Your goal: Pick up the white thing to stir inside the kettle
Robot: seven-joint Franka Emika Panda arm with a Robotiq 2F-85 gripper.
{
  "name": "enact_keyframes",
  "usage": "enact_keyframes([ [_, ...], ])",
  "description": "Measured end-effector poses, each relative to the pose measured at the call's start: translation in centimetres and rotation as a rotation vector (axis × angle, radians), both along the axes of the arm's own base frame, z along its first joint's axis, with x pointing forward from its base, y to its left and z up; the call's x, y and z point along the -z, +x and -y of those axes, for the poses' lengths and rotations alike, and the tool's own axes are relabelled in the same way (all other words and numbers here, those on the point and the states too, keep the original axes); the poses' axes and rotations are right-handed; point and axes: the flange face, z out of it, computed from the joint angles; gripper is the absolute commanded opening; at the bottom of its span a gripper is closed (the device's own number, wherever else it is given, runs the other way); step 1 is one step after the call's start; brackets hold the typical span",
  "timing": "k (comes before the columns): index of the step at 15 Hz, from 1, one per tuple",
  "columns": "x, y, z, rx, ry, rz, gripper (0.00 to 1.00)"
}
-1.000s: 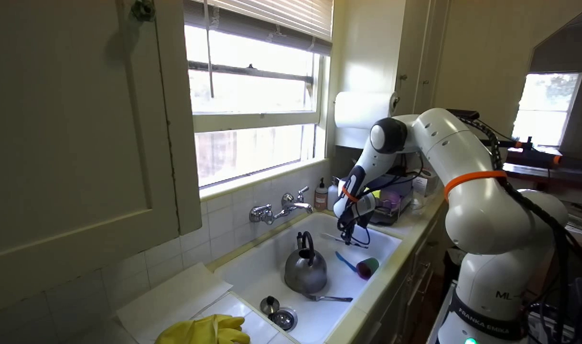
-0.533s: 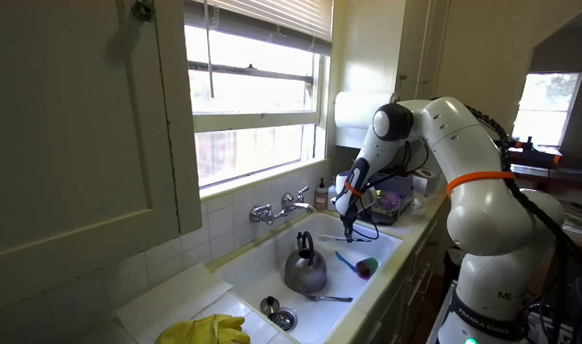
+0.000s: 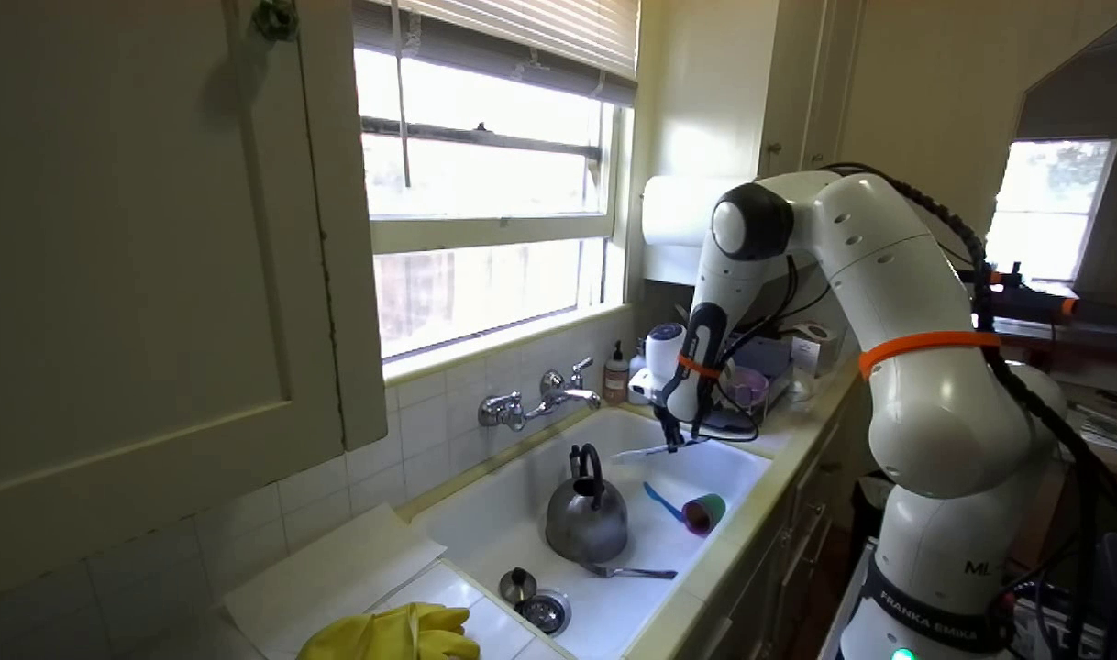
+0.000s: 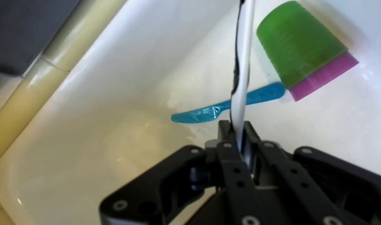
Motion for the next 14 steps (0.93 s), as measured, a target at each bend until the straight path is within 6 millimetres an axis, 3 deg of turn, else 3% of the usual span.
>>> enact_keyframes([
  [3, -0.4, 0.1, -1.5, -0.161, -0.049, 0.014, 0.03],
  [4, -0.7, 0.2, -2.0, -0.212, -0.065, 0.022, 0.11],
  [6, -1.2, 0.5, -2.9, -0.286, -0.09, 0.035, 0.11],
  [12, -1.4, 0.5, -3.4, -0.307, -0.1, 0.031, 0.11],
  [13, -1.4, 0.5, -3.3, -0.306, -0.101, 0.031, 0.03],
  [14, -1.4, 0.5, -3.3, -0.306, -0.101, 0.031, 0.03],
])
